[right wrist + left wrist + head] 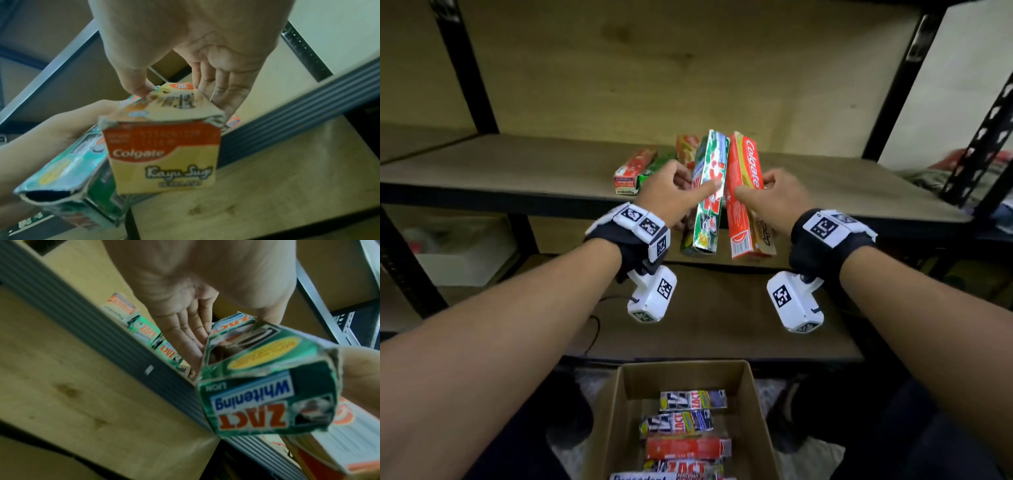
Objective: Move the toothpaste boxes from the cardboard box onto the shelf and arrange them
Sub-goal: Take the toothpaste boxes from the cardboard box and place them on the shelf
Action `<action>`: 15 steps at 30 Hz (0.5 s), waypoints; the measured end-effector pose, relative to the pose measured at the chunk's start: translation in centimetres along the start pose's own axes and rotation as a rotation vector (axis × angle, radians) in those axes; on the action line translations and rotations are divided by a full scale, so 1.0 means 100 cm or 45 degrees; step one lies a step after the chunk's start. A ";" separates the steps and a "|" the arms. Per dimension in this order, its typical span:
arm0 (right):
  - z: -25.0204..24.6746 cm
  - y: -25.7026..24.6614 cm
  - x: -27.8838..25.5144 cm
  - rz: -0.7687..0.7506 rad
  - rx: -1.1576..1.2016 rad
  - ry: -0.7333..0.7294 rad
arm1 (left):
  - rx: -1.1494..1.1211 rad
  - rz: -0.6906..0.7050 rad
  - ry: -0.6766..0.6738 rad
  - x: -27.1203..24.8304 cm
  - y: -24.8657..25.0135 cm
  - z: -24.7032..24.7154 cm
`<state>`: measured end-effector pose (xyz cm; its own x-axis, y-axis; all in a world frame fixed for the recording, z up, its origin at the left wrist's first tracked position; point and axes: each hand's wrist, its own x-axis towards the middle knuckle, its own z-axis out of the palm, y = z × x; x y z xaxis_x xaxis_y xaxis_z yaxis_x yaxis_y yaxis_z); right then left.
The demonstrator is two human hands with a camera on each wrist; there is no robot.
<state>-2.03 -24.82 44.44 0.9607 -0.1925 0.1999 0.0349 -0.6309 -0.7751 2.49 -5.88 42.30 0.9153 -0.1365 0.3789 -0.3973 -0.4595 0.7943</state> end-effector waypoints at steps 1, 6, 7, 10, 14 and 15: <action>-0.003 -0.007 0.007 -0.014 -0.025 0.012 | 0.008 0.014 0.023 0.010 0.005 -0.004; -0.007 -0.031 0.041 -0.058 -0.141 0.015 | 0.095 0.027 0.196 0.063 0.014 -0.020; -0.005 -0.034 0.050 -0.063 -0.172 0.016 | 0.119 0.022 0.237 0.075 0.014 -0.024; 0.004 -0.040 0.078 -0.060 -0.261 0.030 | 0.261 -0.029 0.286 0.106 0.010 -0.034; 0.016 -0.040 0.113 -0.011 -0.363 0.068 | 0.492 -0.073 0.258 0.143 -0.003 -0.042; 0.017 -0.039 0.121 -0.003 -0.393 0.068 | 0.578 -0.093 0.216 0.151 -0.007 -0.044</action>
<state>9.93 -23.37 48.88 0.9447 -0.2247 0.2388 -0.0560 -0.8281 -0.5577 16.30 -3.74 49.54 0.9012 0.0380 0.4317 -0.2291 -0.8038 0.5490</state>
